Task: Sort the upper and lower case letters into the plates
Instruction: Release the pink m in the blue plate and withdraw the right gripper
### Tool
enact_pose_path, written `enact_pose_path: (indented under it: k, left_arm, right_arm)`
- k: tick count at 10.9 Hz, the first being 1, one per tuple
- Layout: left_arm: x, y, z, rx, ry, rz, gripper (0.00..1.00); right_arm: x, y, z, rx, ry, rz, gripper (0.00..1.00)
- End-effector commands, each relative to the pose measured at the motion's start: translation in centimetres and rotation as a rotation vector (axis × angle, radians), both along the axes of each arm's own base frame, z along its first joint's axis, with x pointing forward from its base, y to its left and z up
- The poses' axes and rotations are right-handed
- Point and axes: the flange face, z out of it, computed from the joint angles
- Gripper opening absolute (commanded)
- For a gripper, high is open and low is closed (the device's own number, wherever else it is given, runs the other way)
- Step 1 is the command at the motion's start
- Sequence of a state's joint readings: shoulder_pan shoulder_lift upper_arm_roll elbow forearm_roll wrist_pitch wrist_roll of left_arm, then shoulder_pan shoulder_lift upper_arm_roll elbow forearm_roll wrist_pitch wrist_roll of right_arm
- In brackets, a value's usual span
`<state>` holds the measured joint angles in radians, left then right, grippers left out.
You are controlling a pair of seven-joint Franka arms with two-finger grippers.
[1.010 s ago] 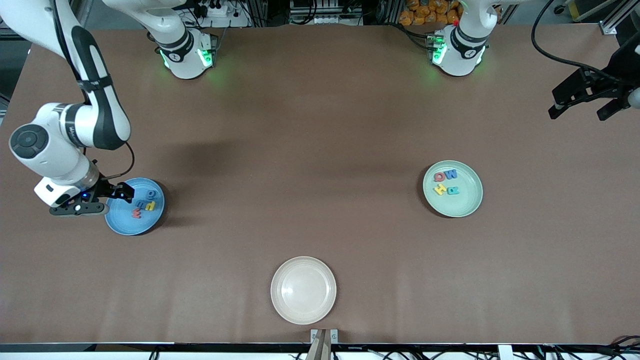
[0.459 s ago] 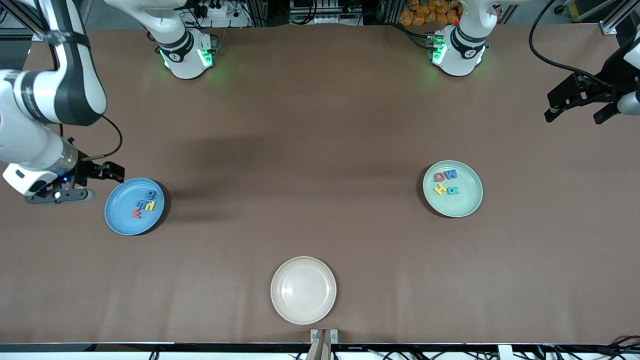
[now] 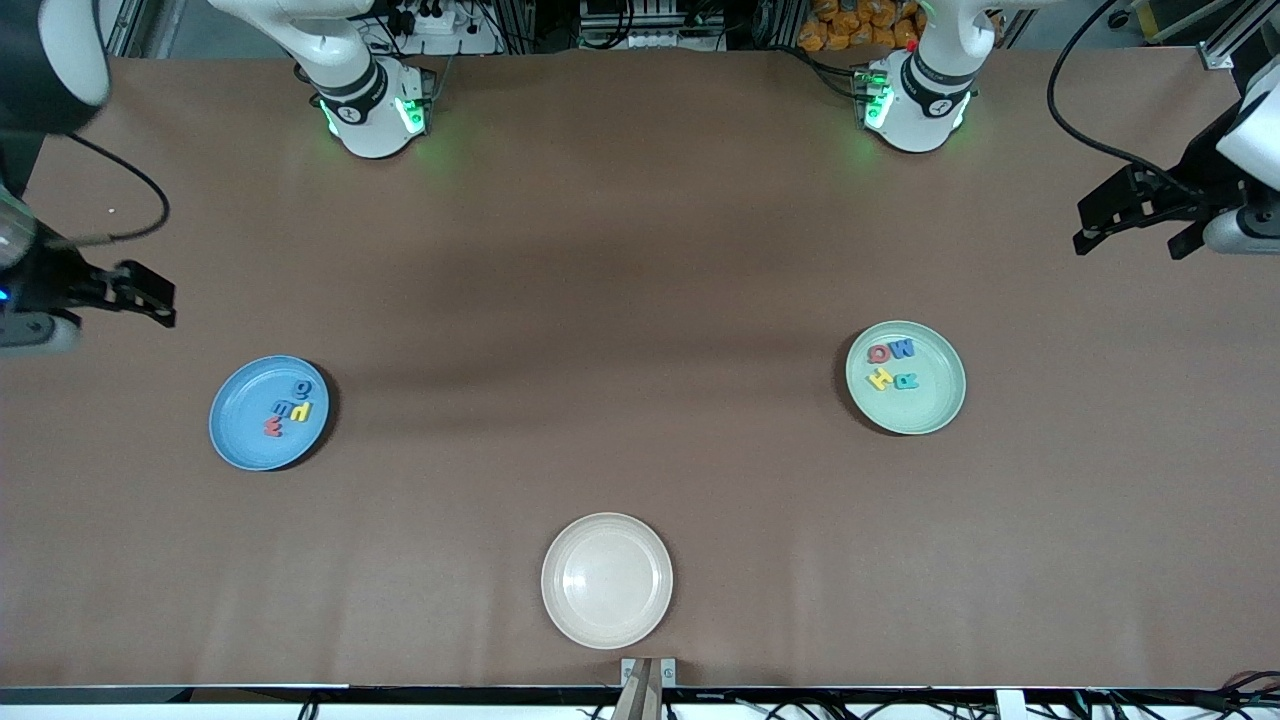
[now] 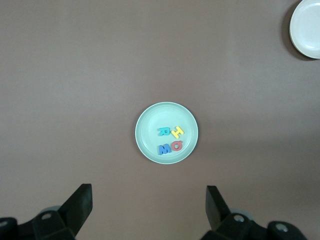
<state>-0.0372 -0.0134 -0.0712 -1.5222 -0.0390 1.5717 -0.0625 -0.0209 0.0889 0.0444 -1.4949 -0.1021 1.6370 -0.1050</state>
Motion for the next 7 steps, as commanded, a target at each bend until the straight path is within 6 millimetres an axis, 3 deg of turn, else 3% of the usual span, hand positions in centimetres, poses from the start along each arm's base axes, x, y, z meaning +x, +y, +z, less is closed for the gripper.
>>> enact_pose_path:
  k: [1, 3, 5, 7]
  left_arm:
    - [0.3, -0.3, -0.2, 0.023, -0.014, -0.021, 1.0]
    - [0.2, -0.3, 0.0, 0.023, -0.019, -0.027, 1.0]
    - [-0.1, -0.4, 0.5, 0.023, -0.025, -0.027, 1.0]
    - [-0.2, -0.2, 0.5, 0.023, -0.025, -0.026, 1.0]
  right_arm:
    - [-0.9, 0.6, 4.1, 0.025, -0.057, -0.034, 1.0]
    - [-2.0, 0.9, 6.5, 0.13, -0.076, -0.152, 1.0]
    - [-2.2, 0.6, 8.2, 0.122, -0.1, -0.155, 1.0]
    - [-2.3, 0.6, 8.7, 0.118, -0.111, -0.147, 1.0]
